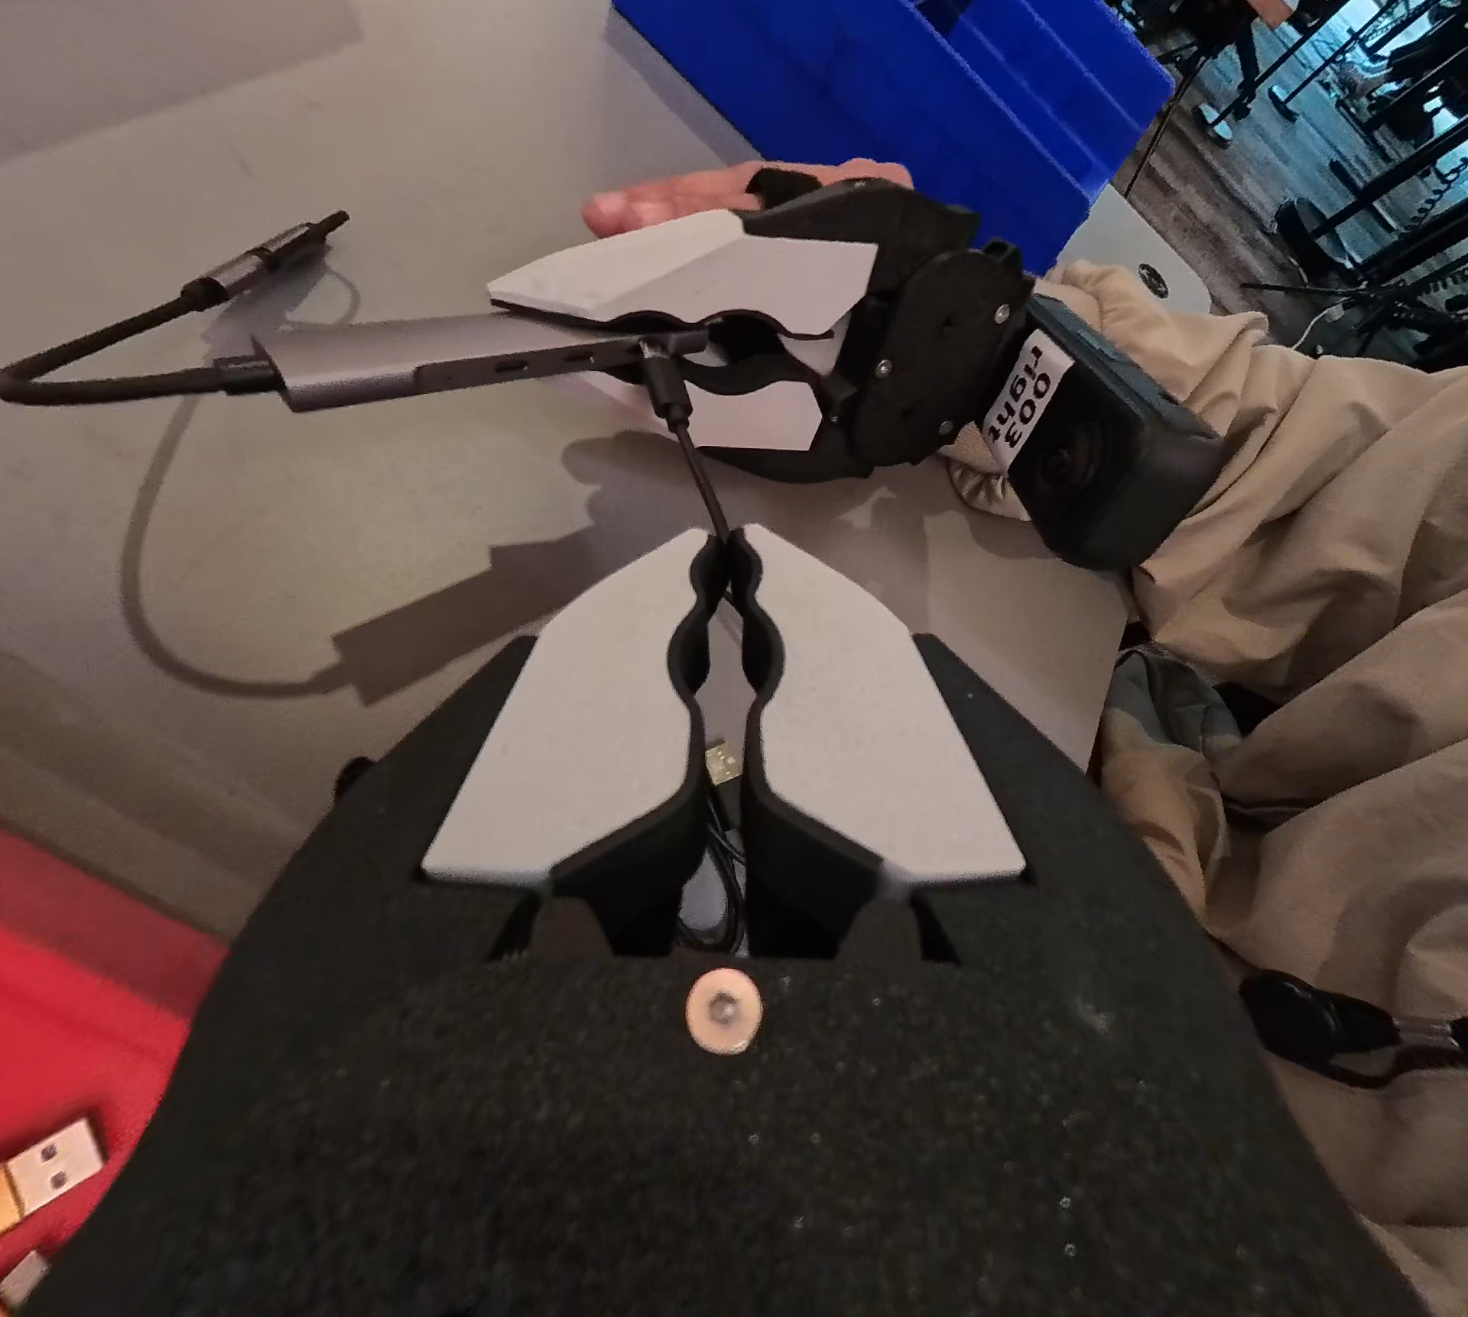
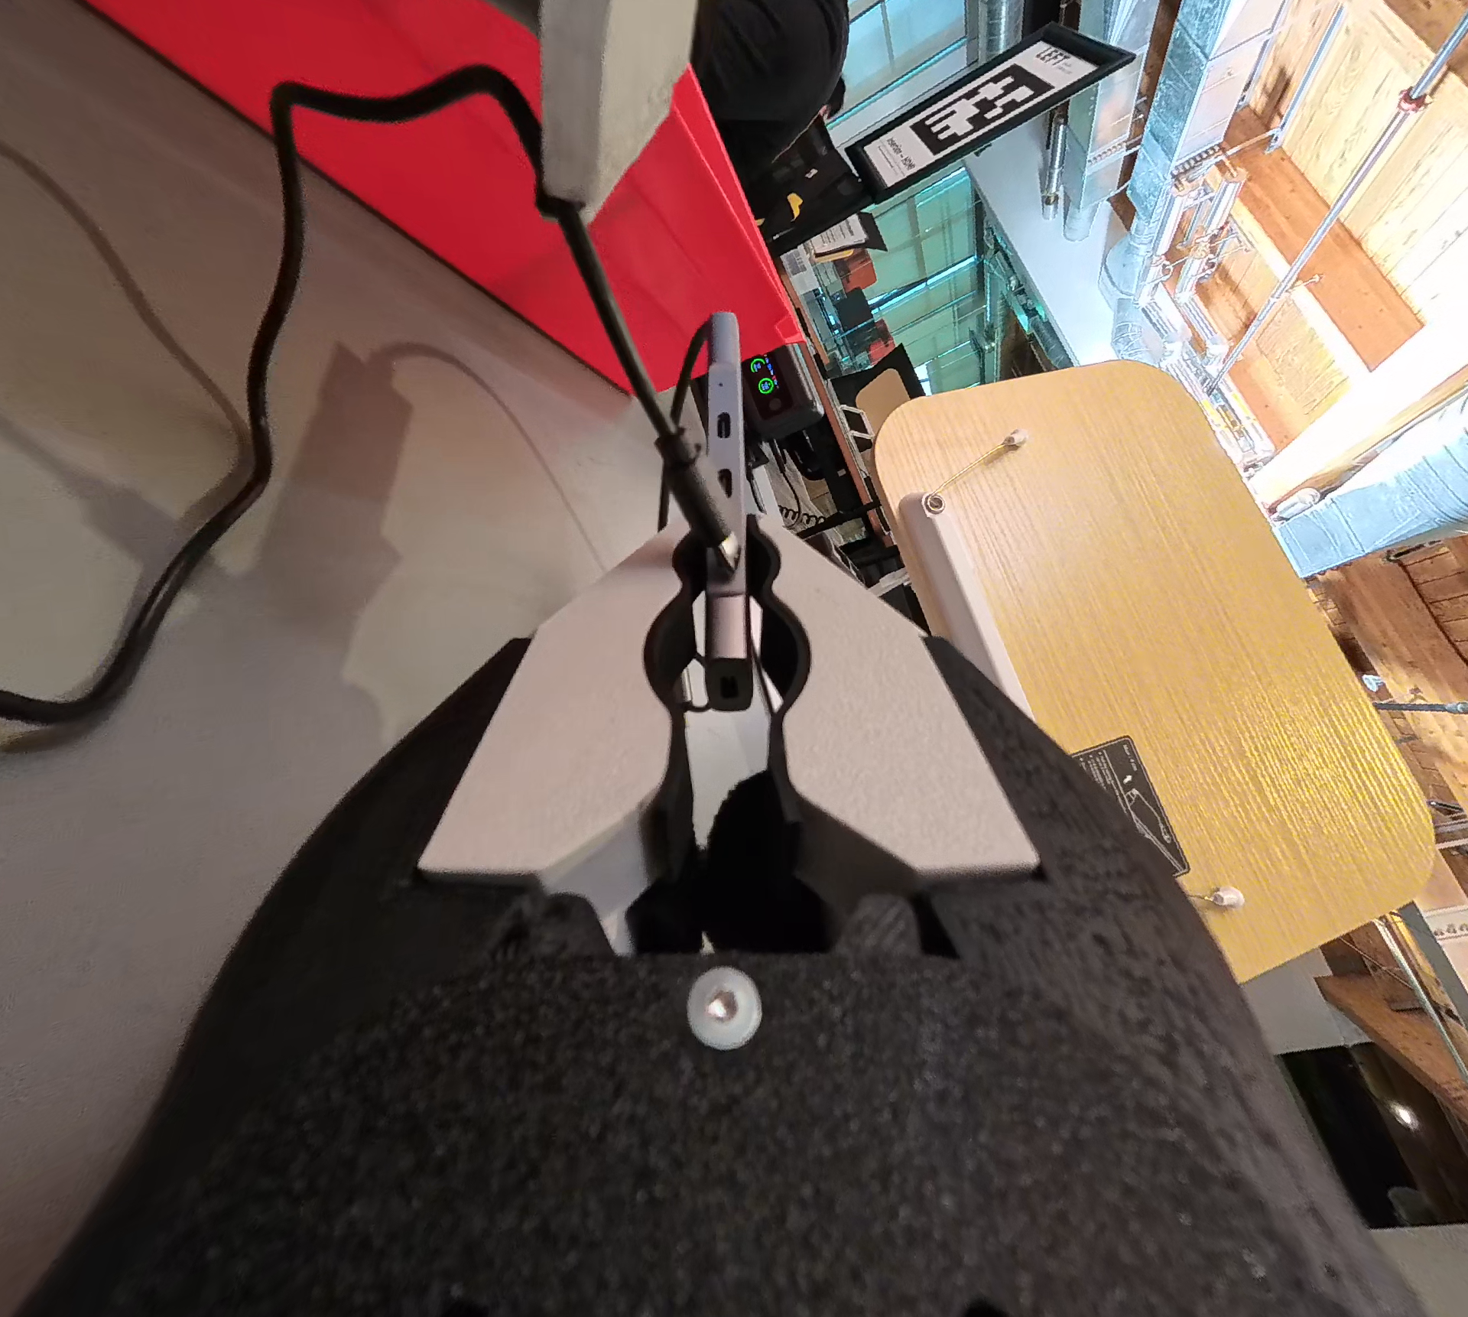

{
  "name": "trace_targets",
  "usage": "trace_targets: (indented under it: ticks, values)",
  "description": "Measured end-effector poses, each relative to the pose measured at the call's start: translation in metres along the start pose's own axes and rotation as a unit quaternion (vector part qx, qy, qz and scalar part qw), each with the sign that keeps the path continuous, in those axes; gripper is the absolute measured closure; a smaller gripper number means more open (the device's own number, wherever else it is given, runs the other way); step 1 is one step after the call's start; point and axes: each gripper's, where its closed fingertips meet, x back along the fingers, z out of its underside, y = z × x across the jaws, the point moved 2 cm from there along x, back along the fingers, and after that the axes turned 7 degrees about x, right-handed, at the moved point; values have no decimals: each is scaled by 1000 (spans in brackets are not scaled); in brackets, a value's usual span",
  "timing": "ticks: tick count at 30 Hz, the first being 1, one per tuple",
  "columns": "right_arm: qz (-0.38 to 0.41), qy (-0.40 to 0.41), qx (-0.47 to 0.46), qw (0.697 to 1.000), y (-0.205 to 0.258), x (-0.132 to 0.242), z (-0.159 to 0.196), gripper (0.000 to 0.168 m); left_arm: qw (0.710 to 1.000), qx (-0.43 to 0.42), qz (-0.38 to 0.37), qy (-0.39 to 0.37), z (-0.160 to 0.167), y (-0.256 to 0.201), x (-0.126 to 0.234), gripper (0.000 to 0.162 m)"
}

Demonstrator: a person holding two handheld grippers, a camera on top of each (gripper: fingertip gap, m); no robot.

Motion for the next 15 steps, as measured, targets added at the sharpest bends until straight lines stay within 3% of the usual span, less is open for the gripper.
trace_targets:
  ticks: [15]
  values:
    - [6,15,1,1000,-3,-1,5,161,999,39,15,-29,-4,1,-4,160]
